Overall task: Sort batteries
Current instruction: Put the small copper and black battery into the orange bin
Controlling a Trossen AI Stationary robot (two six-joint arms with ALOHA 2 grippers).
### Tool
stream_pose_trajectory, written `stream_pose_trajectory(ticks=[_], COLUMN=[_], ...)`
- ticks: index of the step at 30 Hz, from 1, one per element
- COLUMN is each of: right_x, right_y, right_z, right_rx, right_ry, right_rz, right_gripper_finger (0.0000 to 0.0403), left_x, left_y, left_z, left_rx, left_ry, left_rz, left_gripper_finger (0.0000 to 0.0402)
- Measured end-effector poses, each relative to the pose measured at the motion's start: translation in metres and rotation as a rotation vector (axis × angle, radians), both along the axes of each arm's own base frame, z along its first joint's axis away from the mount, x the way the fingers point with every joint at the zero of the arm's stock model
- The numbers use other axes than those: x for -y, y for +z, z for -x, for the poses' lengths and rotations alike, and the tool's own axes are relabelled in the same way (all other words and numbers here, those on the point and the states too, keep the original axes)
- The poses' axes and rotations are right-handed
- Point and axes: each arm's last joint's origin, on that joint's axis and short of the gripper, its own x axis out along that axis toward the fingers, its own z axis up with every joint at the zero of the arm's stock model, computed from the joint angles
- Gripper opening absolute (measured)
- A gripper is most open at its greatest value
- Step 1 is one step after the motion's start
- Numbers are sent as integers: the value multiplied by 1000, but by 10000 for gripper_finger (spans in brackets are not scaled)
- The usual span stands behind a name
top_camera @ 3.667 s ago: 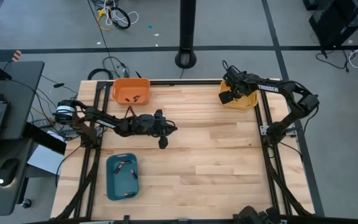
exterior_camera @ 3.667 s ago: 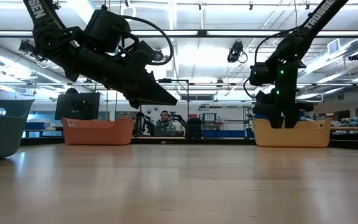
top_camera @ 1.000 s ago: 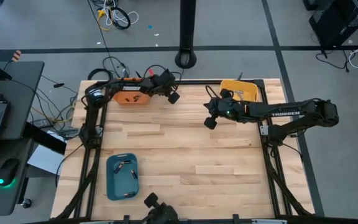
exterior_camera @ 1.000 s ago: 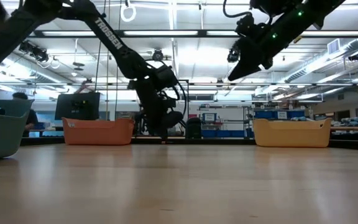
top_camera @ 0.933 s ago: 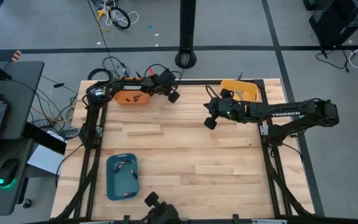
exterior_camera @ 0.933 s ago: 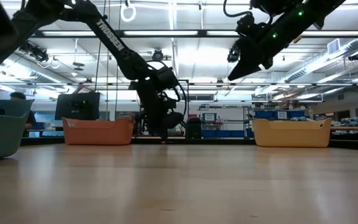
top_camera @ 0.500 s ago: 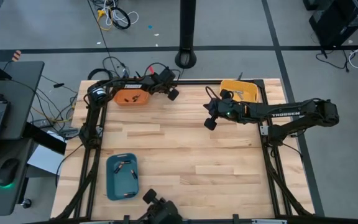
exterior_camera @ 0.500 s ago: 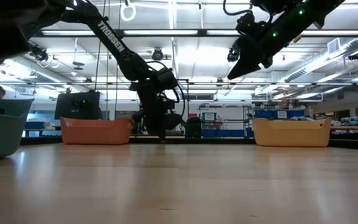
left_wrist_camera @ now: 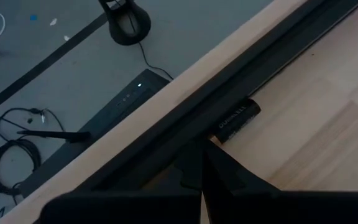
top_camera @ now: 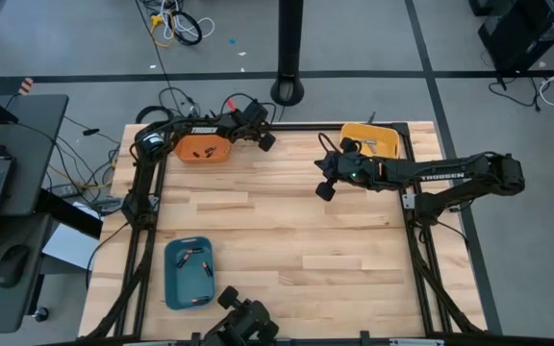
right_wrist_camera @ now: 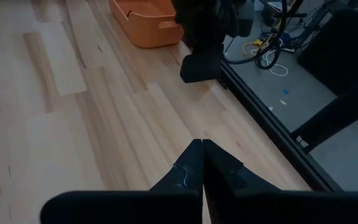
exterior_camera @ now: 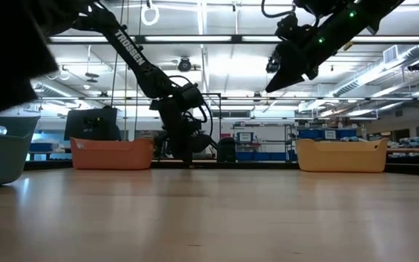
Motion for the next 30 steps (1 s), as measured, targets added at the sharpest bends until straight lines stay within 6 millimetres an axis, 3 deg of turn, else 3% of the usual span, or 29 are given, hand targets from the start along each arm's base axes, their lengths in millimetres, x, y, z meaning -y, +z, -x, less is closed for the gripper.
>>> stream_pose_trajectory(ticks=[13, 18, 23, 30], right_x=[0, 0, 0, 0], right_y=[0, 0, 0, 0], right_z=[0, 0, 0, 0], right_rx=[-3, -8, -10, -9], right_ry=[7, 11, 14, 15], right_rz=[7, 12, 12, 11], right_gripper_finger=[11, 11, 11, 11], left_x=[-1, 5, 7, 3], left_y=[-4, 3, 24, 18], left_z=[-1, -2, -5, 0], left_rx=[4, -13, 23, -5], left_ry=[-7, -44, -94, -153], left_rz=[22, 13, -52, 3], left_gripper_finger=[5, 5, 5, 5])
